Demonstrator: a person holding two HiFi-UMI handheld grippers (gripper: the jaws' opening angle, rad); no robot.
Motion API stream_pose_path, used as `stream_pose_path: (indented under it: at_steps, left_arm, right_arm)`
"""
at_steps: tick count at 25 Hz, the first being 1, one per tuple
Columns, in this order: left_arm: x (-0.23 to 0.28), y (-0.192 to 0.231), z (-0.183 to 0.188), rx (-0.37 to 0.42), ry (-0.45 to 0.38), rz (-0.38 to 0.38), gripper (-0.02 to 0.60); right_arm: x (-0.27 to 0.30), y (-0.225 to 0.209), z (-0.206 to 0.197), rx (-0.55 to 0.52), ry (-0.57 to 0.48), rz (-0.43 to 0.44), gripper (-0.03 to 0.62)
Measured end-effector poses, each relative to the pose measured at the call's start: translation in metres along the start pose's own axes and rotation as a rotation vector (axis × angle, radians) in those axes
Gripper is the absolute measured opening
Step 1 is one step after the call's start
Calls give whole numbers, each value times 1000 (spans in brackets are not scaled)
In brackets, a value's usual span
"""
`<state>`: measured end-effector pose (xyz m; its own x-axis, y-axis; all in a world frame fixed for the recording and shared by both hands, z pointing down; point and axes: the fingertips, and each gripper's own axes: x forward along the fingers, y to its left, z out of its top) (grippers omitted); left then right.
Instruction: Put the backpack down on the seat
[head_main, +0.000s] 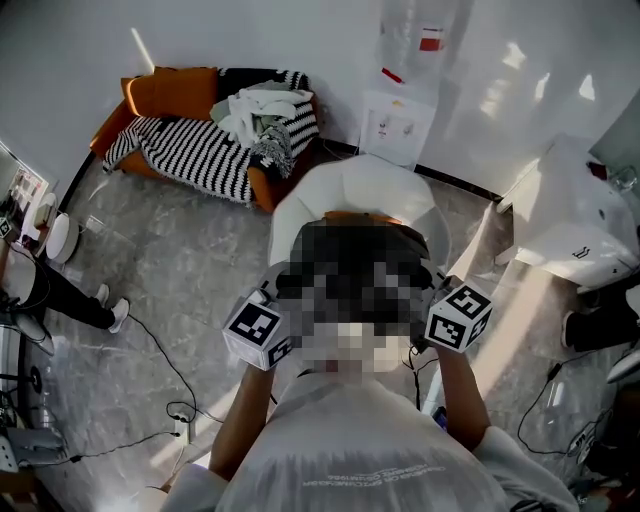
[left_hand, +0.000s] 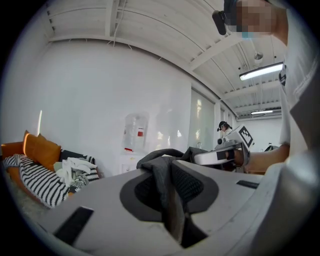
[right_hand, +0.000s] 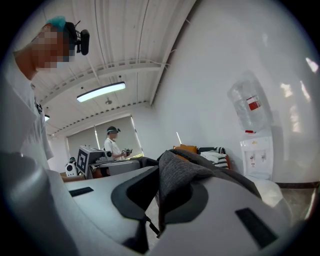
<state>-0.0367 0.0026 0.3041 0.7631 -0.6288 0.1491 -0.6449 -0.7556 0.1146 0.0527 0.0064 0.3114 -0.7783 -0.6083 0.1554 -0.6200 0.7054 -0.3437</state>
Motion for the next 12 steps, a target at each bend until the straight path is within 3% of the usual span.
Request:
stream_pose_path:
  at_steps: [12]
  left_arm:
    - [14,63,-17,-27,55,-22,69]
  right_arm:
    - [59,-27,-5,59,35,-10,31]
